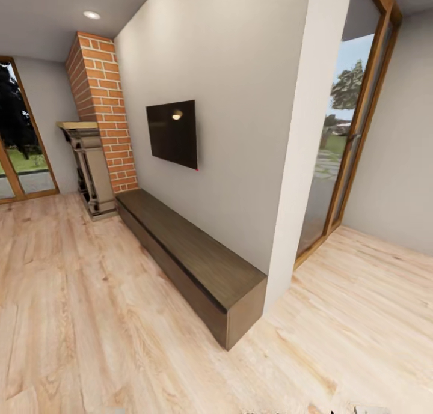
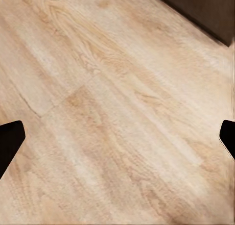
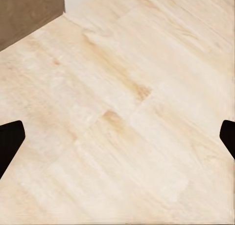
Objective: Pick up the poster from the kitchen countertop and hang it on one of the wall nails in the kitchen.
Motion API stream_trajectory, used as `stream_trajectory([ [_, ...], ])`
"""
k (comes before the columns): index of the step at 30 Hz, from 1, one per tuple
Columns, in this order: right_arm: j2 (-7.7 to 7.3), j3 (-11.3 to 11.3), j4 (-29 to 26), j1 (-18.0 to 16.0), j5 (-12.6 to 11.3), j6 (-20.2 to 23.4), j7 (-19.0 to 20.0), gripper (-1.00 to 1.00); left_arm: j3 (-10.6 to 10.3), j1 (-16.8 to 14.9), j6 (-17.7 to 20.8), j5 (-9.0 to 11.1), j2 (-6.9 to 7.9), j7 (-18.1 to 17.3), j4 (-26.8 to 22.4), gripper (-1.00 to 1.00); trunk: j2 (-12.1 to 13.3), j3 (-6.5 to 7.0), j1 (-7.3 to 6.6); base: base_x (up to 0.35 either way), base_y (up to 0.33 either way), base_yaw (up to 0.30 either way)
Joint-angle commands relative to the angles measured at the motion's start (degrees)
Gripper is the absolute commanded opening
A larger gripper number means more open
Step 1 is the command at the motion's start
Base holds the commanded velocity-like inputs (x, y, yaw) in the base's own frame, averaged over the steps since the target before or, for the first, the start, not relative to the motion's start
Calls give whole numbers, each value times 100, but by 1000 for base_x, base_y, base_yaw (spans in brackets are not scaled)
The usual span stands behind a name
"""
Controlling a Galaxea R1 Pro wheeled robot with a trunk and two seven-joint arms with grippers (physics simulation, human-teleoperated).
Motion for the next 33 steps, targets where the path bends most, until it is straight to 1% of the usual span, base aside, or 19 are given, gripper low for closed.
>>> stream_trajectory([
  [1, 1, -1, 5, -4, -1, -19, -5, 100, 4, 3, -4, 0, 0, -1, -7, 100, -3, -5, 0, 0, 0, -296],
  [33, -8, -9, -1, -4, -1, -24, -10, 100, 4, 3, -4, 1, 0, -1, -7, 100, -3, -5, 0, 0, 0, -300],
])
